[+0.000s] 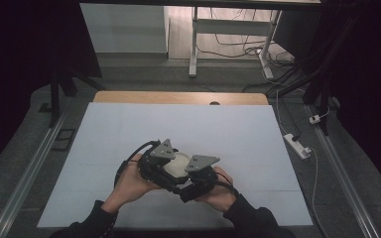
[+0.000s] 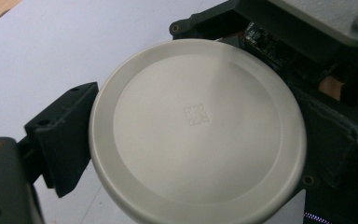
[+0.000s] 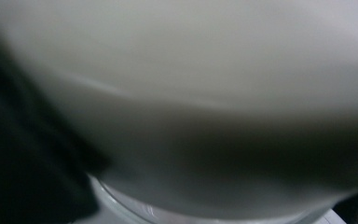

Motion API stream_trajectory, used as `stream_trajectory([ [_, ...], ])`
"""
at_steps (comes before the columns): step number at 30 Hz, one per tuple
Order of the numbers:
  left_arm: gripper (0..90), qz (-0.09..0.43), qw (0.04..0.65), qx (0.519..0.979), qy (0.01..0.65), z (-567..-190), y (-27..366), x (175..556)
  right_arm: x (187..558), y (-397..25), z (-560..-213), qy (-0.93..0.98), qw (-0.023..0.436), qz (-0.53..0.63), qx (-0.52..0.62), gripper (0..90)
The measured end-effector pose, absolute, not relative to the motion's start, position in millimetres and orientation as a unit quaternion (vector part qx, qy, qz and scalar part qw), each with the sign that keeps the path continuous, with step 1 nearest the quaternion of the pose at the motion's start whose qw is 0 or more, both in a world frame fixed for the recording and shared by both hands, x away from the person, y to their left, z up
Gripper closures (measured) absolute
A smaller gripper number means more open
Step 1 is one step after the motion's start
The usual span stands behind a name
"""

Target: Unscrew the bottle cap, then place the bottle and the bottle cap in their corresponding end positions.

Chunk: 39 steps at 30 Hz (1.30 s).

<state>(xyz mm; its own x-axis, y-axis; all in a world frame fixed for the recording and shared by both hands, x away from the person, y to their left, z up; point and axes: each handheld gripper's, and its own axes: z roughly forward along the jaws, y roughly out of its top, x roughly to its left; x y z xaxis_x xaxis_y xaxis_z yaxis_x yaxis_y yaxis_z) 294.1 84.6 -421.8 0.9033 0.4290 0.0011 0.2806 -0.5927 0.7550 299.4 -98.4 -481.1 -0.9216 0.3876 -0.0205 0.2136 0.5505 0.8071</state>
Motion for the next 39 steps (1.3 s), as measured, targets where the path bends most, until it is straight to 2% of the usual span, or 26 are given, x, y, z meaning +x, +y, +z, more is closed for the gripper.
stream_trajectory([
  [39,8.2,0.088,0.432,0.876,0.198,-419,105,275,324,-128,-477,0.860,0.125,0.442,0.220,6.5],
])
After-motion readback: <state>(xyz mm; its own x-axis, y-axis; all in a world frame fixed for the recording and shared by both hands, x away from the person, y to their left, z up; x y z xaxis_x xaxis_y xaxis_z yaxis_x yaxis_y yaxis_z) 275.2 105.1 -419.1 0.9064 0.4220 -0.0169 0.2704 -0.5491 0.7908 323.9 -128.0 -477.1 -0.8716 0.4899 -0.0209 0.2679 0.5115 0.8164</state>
